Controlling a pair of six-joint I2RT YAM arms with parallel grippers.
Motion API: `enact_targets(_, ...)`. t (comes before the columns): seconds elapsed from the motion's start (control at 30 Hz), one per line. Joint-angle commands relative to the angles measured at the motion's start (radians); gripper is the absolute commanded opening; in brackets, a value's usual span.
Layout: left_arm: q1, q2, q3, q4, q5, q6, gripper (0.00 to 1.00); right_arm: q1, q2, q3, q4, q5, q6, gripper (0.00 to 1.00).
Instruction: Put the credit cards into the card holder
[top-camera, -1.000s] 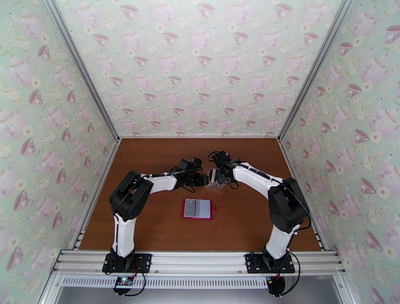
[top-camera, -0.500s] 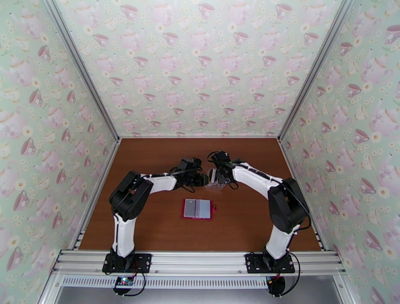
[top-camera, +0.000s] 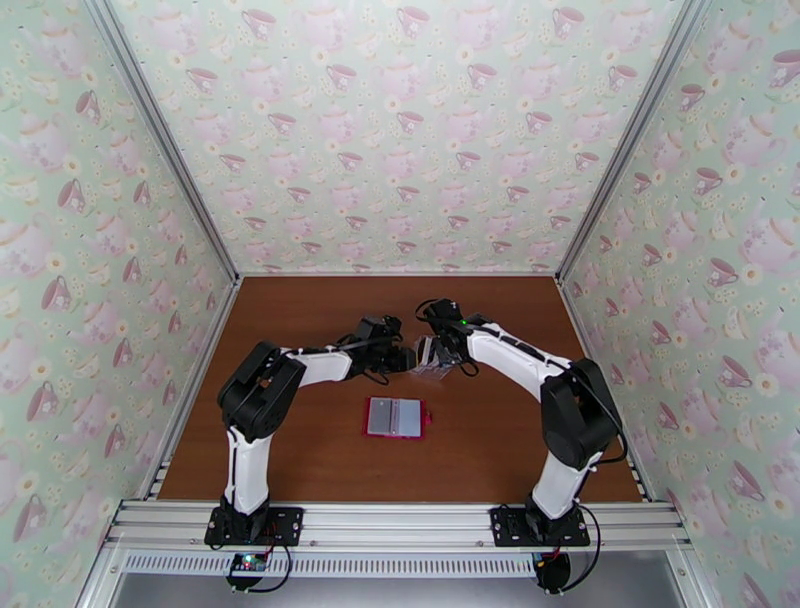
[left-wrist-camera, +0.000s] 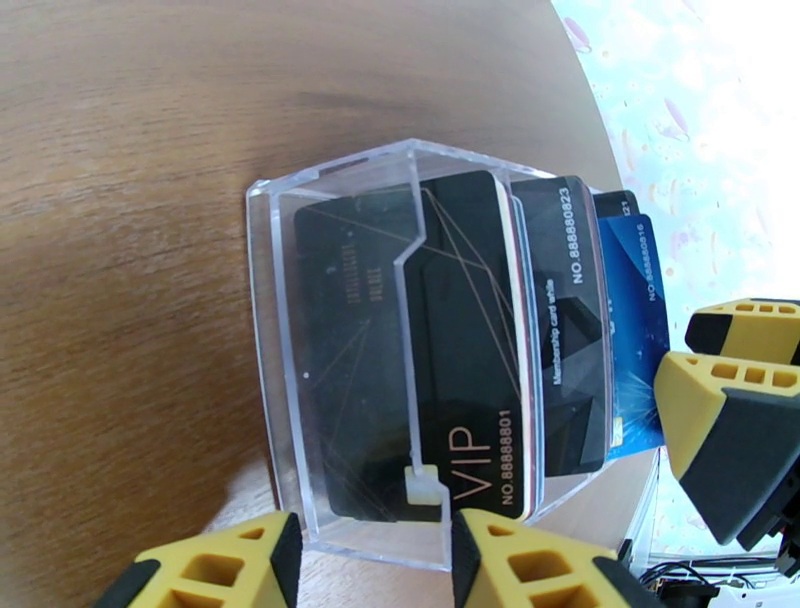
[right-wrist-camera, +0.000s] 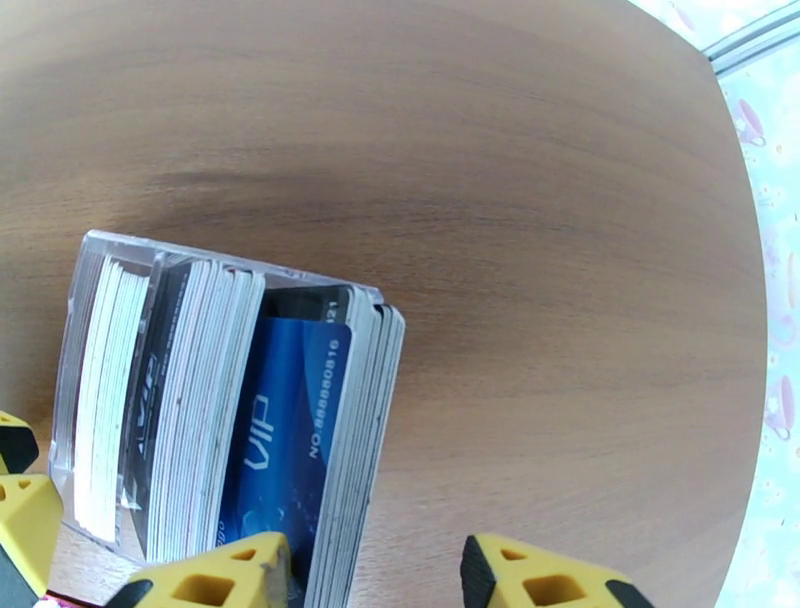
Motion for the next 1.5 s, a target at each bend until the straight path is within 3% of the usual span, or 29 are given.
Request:
enact_targets(0.0, 0.016, 0.012, -0.022, -0.014, 0.002, -0.004, 0.44, 0.000, -0.034, -0.001, 0.016, -0.078, -0.004, 0.55)
enact_targets(0.6, 0.015, 0.010, -0.028, 0.003, 0.014, -0.015, 0.44, -0.020, 0.036, -0.025, 0.043, -0.097, 0.007, 0.54)
enact_targets(1.3, 0.016, 0.010, -0.035, 0.018, 0.014, -0.031, 0.43, -0.041, -0.029, 0.002, -0.011, -0.060, -0.009, 0.48)
enact_targets(1.47, 0.015, 0.010, -0.035, 0.016, 0.013, -0.031, 0.43, -0.042, -0.021, 0.002, -0.009, -0.074, -0.009, 0.43)
